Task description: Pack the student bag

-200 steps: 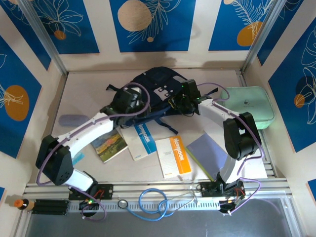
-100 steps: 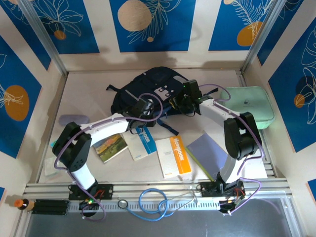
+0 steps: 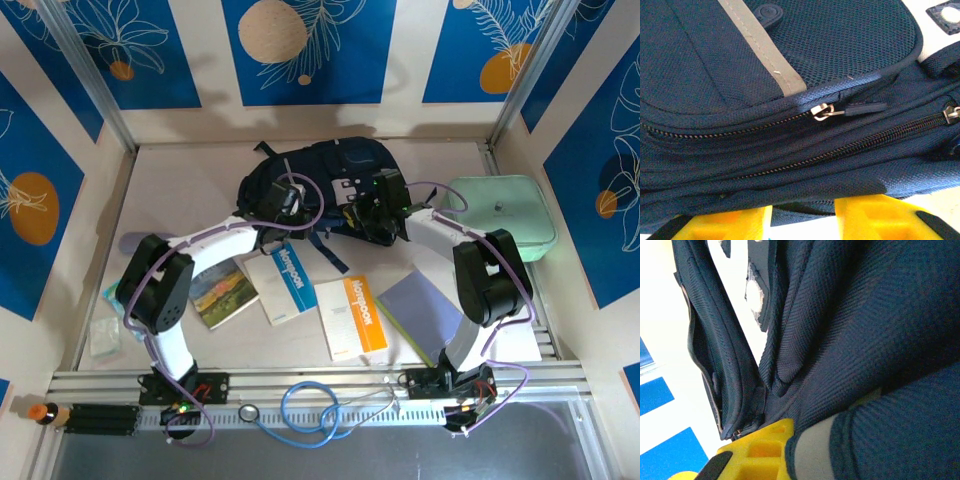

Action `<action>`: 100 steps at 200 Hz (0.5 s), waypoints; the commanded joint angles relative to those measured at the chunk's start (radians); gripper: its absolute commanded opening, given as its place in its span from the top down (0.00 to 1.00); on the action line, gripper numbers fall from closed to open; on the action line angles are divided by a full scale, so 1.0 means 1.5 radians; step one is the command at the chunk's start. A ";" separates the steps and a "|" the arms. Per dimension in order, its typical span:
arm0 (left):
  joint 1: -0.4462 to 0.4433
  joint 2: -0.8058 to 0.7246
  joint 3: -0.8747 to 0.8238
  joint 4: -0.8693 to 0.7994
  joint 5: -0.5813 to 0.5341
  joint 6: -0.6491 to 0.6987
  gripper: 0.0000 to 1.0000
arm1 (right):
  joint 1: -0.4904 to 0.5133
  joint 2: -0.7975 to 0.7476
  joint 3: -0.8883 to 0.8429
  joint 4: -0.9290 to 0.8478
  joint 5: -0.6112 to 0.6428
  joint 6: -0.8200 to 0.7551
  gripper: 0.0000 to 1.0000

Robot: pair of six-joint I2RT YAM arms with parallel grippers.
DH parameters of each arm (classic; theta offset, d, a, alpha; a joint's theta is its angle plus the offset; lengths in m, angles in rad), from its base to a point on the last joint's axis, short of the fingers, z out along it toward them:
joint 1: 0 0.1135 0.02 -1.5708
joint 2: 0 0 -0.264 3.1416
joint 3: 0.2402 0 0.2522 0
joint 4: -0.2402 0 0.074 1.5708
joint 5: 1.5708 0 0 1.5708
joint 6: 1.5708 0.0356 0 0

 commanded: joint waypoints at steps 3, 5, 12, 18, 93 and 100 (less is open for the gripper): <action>-0.023 -0.052 -0.044 0.070 0.016 -0.010 0.58 | 0.017 -0.013 0.035 0.009 -0.065 0.038 0.94; -0.026 -0.055 -0.048 0.073 0.015 -0.013 0.58 | 0.018 -0.012 0.036 0.008 -0.061 0.040 0.94; -0.039 -0.065 -0.061 0.079 0.005 -0.023 0.57 | 0.020 -0.012 0.040 0.008 -0.051 0.048 0.94; -0.048 -0.071 -0.070 0.081 -0.006 -0.032 0.55 | 0.021 -0.012 0.043 0.008 -0.043 0.055 0.95; -0.119 0.011 -0.014 0.073 -0.069 -0.087 0.53 | 0.025 -0.004 0.066 -0.002 -0.024 0.078 0.95; -0.120 0.019 -0.008 0.075 -0.080 -0.088 0.54 | 0.023 -0.004 0.067 -0.001 -0.025 0.078 0.95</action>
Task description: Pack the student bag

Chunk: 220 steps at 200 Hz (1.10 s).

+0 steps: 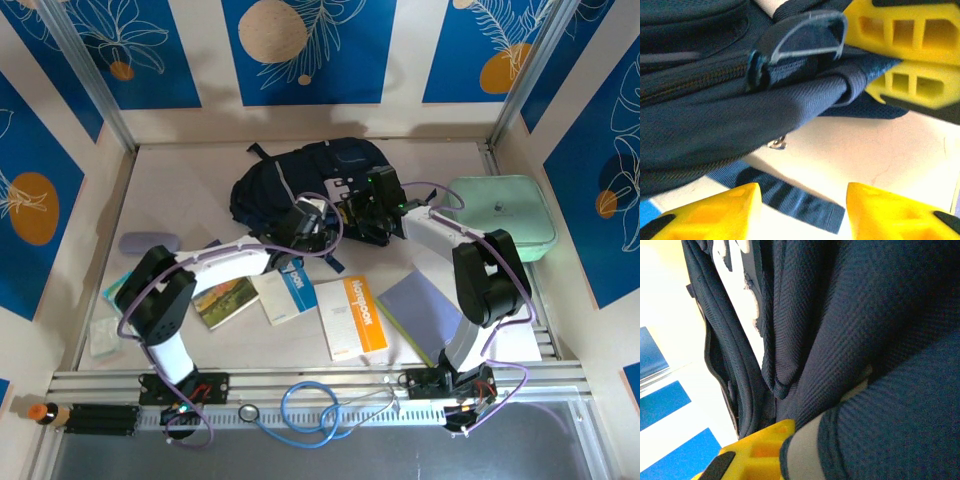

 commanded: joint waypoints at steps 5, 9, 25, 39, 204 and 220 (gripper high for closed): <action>-0.003 0.041 0.038 -0.001 -0.049 -0.023 0.55 | 0.003 -0.005 0.036 0.016 -0.034 0.011 0.95; -0.002 0.045 0.042 -0.001 -0.056 -0.023 0.56 | 0.002 -0.004 0.036 0.016 -0.034 0.011 0.95; -0.002 0.063 0.062 -0.003 -0.073 -0.021 0.61 | 0.001 -0.001 0.042 0.017 -0.041 0.007 0.95; -0.002 0.081 0.082 -0.004 -0.078 -0.016 0.64 | 0.000 0.007 0.048 0.018 -0.052 0.005 0.95; 0.002 0.118 0.118 0.017 -0.130 0.018 0.78 | -0.003 -0.001 0.044 0.022 -0.078 0.003 0.97; 0.002 0.112 0.113 0.011 -0.129 0.019 0.84 | -0.006 -0.001 0.045 0.018 -0.076 -0.003 0.97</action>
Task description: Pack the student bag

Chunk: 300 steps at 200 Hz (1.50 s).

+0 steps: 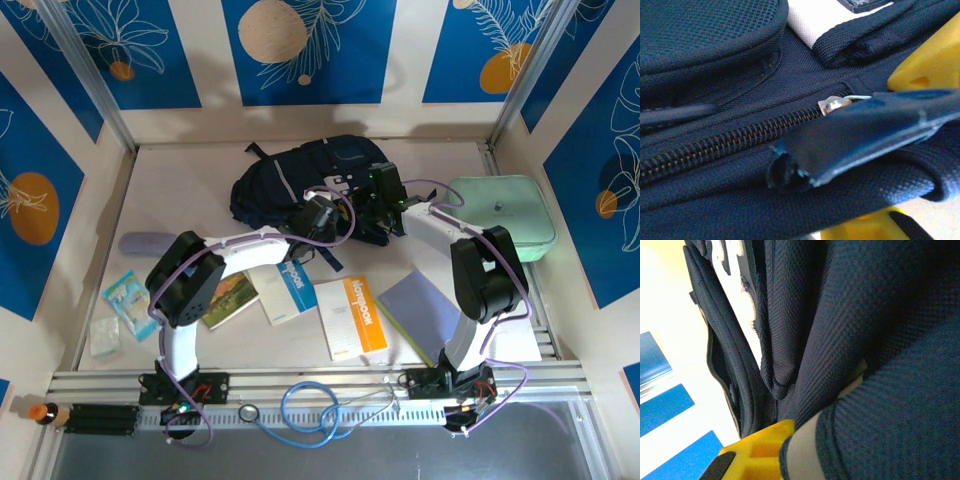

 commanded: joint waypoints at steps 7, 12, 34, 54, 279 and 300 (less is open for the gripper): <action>0.002 -0.003 0.010 0.014 -0.017 0.018 0.86 | 0.005 -0.022 0.020 0.022 -0.062 -0.004 0.97; 0.002 -0.005 0.005 0.013 -0.016 0.018 0.88 | 0.004 -0.023 0.020 0.021 -0.061 -0.005 0.97; 0.004 -0.020 -0.021 0.004 -0.016 0.018 0.93 | 0.002 -0.029 0.018 0.015 -0.050 -0.015 0.97; 0.012 -0.048 -0.046 -0.013 -0.003 0.022 1.00 | -0.002 -0.035 0.018 0.005 -0.038 -0.028 0.97; 0.153 -0.194 -0.143 -0.179 0.319 0.156 1.00 | -0.087 0.082 0.058 -0.044 0.039 -0.392 0.75; 0.135 -0.165 -0.099 -0.215 0.336 0.158 1.00 | -0.091 0.041 0.036 -0.063 0.064 -0.404 0.58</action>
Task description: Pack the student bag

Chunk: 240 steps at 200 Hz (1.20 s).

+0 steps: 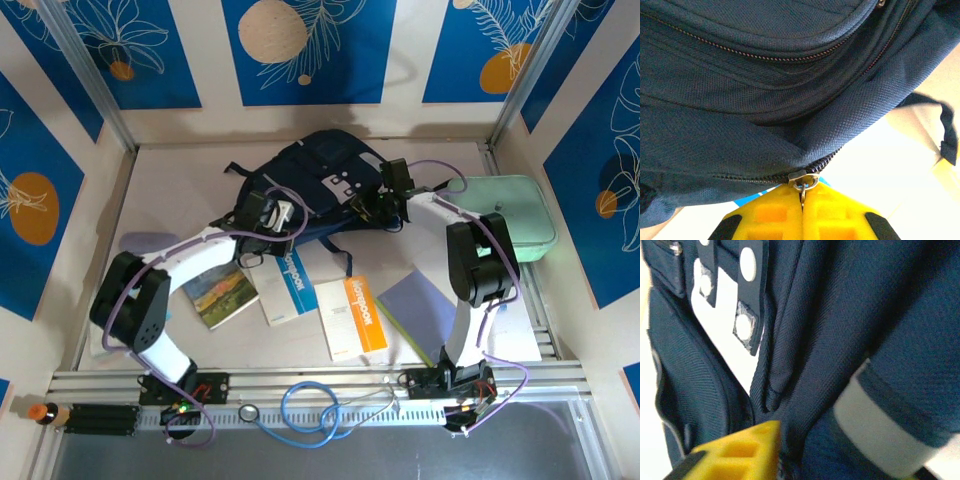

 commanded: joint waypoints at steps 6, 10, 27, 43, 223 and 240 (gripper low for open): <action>-0.025 0.030 0.064 -0.069 0.057 -0.009 1.00 | -0.014 -0.058 -0.030 0.004 0.048 -0.046 0.52; -0.027 0.034 0.071 -0.075 0.060 -0.007 1.00 | -0.014 -0.069 -0.036 0.000 0.052 -0.048 0.48; -0.031 0.046 0.094 -0.085 0.066 -0.009 1.00 | -0.019 -0.106 -0.054 -0.035 0.057 -0.033 0.40; -0.033 0.056 0.104 -0.078 0.070 -0.016 1.00 | -0.013 -0.149 -0.089 -0.069 0.066 0.042 0.37; -0.039 0.092 0.136 -0.115 0.131 0.018 1.00 | 0.140 -0.029 -0.112 0.080 -0.020 0.279 0.67; -0.024 0.091 0.139 -0.156 0.122 0.048 1.00 | 0.136 -0.026 -0.110 0.067 0.006 0.264 0.81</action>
